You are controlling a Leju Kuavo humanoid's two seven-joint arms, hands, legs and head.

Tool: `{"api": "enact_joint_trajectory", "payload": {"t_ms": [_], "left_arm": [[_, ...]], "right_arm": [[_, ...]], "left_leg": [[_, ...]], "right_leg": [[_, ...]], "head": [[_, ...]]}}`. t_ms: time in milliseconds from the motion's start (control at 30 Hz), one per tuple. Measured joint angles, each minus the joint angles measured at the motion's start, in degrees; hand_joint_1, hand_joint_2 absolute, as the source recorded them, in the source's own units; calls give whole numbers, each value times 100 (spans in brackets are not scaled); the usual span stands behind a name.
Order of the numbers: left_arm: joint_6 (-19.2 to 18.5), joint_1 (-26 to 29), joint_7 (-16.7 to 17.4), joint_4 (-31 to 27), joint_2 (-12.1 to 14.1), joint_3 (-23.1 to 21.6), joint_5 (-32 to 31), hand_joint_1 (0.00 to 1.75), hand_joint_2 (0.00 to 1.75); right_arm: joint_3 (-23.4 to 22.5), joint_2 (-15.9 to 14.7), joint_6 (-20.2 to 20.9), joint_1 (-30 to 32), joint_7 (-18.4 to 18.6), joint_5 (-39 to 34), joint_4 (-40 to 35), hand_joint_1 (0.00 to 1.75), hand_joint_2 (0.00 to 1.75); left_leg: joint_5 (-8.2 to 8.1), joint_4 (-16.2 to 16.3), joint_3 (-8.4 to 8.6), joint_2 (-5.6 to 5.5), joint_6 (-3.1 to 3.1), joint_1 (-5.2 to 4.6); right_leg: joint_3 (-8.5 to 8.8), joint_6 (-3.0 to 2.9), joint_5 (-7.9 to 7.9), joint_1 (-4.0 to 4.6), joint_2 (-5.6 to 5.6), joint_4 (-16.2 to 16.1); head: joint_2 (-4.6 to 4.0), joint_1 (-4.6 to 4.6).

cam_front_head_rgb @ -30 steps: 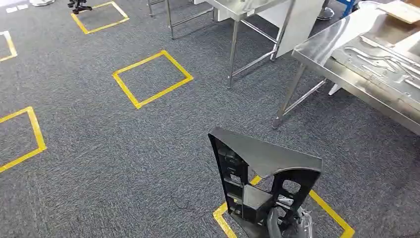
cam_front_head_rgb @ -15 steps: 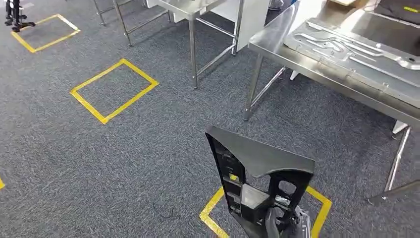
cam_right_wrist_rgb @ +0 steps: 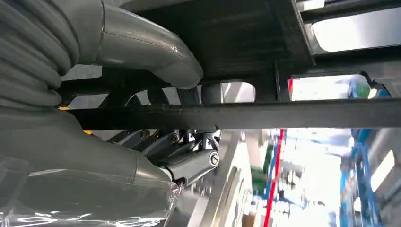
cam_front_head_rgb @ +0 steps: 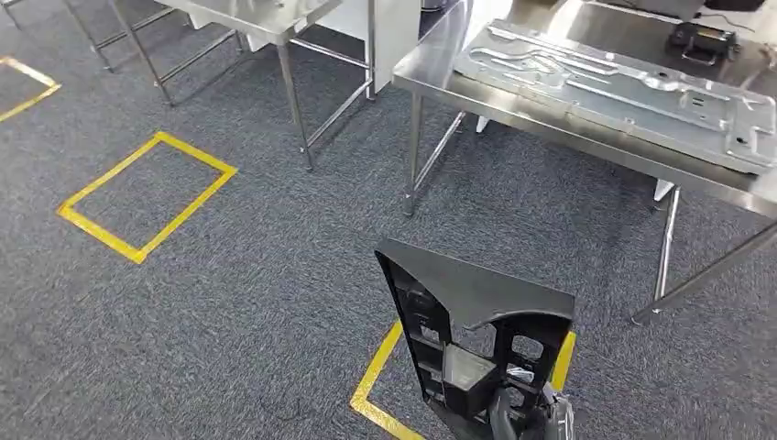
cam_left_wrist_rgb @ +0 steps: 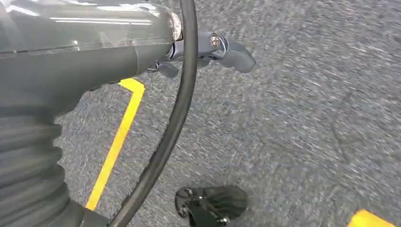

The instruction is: Take the parts from the cabinet and place them on the table.

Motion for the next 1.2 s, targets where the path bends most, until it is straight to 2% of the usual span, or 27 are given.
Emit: {"api": "enact_joint_trajectory", "payload": {"t_ms": [67,100,133,167,233,267,300,333,367,400,433,467,567,600,633,667,733,767,800,833,900,933,967,1067,1100,1133,1200], "left_arm": [[0,-24,-18,0,-18,29,5,0,175],[0,-37,-22,0,-22,31,4,0,175],[0,-41,-24,0,-22,35,4,0,175],[0,-39,-31,0,-33,40,9,0,175],[28,6,-22,0,-44,90,138,0,175],[52,22,-22,0,-48,135,242,0,175],[81,26,-15,0,-55,212,339,0,175],[109,22,-15,0,-63,261,431,0,175],[118,5,-18,0,-72,322,516,0,175],[131,-11,-22,0,-83,392,588,0,175],[142,-4,-22,0,-87,452,655,0,175],[151,-30,-20,0,-101,512,702,0,175],[181,-109,11,0,-140,625,759,0,175],[184,-122,13,0,-171,632,759,0,175],[194,-128,13,0,-195,641,754,0,175],[199,-120,15,0,-197,649,748,0,175],[199,-85,26,0,-205,656,717,0,175],[199,-78,35,0,-208,656,688,0,175],[199,-78,37,0,-208,656,673,0,175],[199,-82,46,0,-208,654,660,0,175],[197,-91,70,0,-225,654,606,0,175],[188,-95,70,0,-232,649,595,0,175],[166,-100,70,0,-253,643,566,0,175],[129,-100,68,0,-256,634,544,0,175],[127,-114,68,0,-258,625,521,0,175],[127,-104,68,0,-258,614,501,0,175],[107,-109,65,0,-258,601,463,0,175]], "right_arm": [[-2,0,-17,29,2,0,-13,175,175],[0,0,-33,43,4,0,-22,175,175],[2,2,-46,62,-2,2,-35,175,175],[4,0,-50,56,7,2,-44,175,175],[20,9,-53,55,11,7,-46,175,175],[20,11,-57,71,15,7,-46,175,175],[20,11,-72,82,20,7,-46,175,175],[20,11,-77,92,22,7,-46,175,175],[20,11,-83,98,26,7,-50,175,175],[22,13,-88,102,44,11,-66,175,175],[26,13,-109,94,78,39,-79,175,175],[40,15,-177,75,138,112,-83,175,175],[57,17,-433,79,284,396,-94,175,175],[57,17,-485,79,315,448,-94,175,175],[68,17,-533,85,330,481,-94,175,175],[94,13,-579,66,343,514,-94,175,175],[129,11,-636,42,383,546,-90,175,175],[142,9,-671,43,393,564,-90,175,175],[149,4,-691,47,407,575,-87,175,175],[157,-2,-704,48,415,590,-83,175,175],[183,-17,-732,46,424,610,-83,175,175],[203,-20,-770,46,428,614,-85,175,175],[216,-22,-794,35,446,614,-85,175,175],[241,-37,-879,49,483,619,-90,175,175],[243,-42,-898,52,485,627,-90,175,175],[247,-44,-918,62,496,627,-90,175,175],[284,-57,-999,53,511,636,-90,175,175]], "left_leg": [[-25,-47,96,165,-49,-7],[-64,-44,134,199,-103,-4],[-166,75,111,-95,-138,21],[-371,389,-42,-340,-141,22],[-785,1332,-506,-559,-132,29],[-839,1660,-700,-605,-125,27],[-743,1686,-758,-621,-113,27],[-506,1456,-704,-633,-95,27],[-214,1062,-570,-671,-73,27],[70,604,-405,-782,-53,30],[168,280,-297,-973,-17,40],[136,127,-277,-983,-6,42],[137,158,-291,-950,84,-3],[184,91,-270,-919,146,45],[202,70,-253,-886,173,46],[210,66,-254,-864,197,46],[207,67,-263,-779,223,26],[205,68,-268,-742,224,26],[201,69,-266,-716,222,26],[195,69,-258,-700,213,25],[176,69,-222,-682,190,24],[165,68,-207,-677,173,24],[131,72,-213,-672,131,-9],[93,15,-190,-658,35,18],[65,-8,-145,-642,-11,-16],[53,88,-126,-642,-27,17],[-292,750,-461,-652,-48,10]], "right_leg": [[-15,-46,-14,16,150,-7],[25,-91,18,-36,249,-61],[37,-112,32,-64,308,-80],[36,-139,31,-69,376,-81],[38,-182,26,-50,550,-73],[40,-187,22,-40,659,-62],[47,-192,18,-36,759,-53],[59,-186,11,-35,860,-43],[76,-173,2,-36,951,-36],[92,-158,-8,-38,1025,-22],[77,-148,-19,-47,1051,-17],[50,-119,-31,1,1124,48],[21,-7,12,-49,1197,-18],[19,24,-2,-36,1214,-2],[-13,44,-87,-29,959,109],[-136,82,-275,-27,739,375],[-562,134,-715,-65,599,1249],[-730,147,-814,-74,583,1582],[-789,152,-779,-84,575,1685],[-701,150,-599,-92,569,1499],[-215,102,-113,-86,564,579],[52,51,37,-71,552,94],[96,16,-74,-16,530,-44],[96,-62,-96,8,543,-60],[152,-105,-78,-32,558,-132],[215,-122,-49,-70,556,-183],[280,-190,-95,-74,552,-195]], "head": [[0,2],[0,-2],[0,-2],[0,-4],[0,-4],[0,-4],[0,-5],[0,-4],[0,-4],[0,-4],[0,-4],[0,-4],[0,-4],[0,-4],[0,-2],[0,-4],[0,-4],[0,-2],[0,-2],[0,-2],[0,-2],[0,-2],[0,-2],[0,-2],[0,-4],[0,-2],[0,-4]]}}
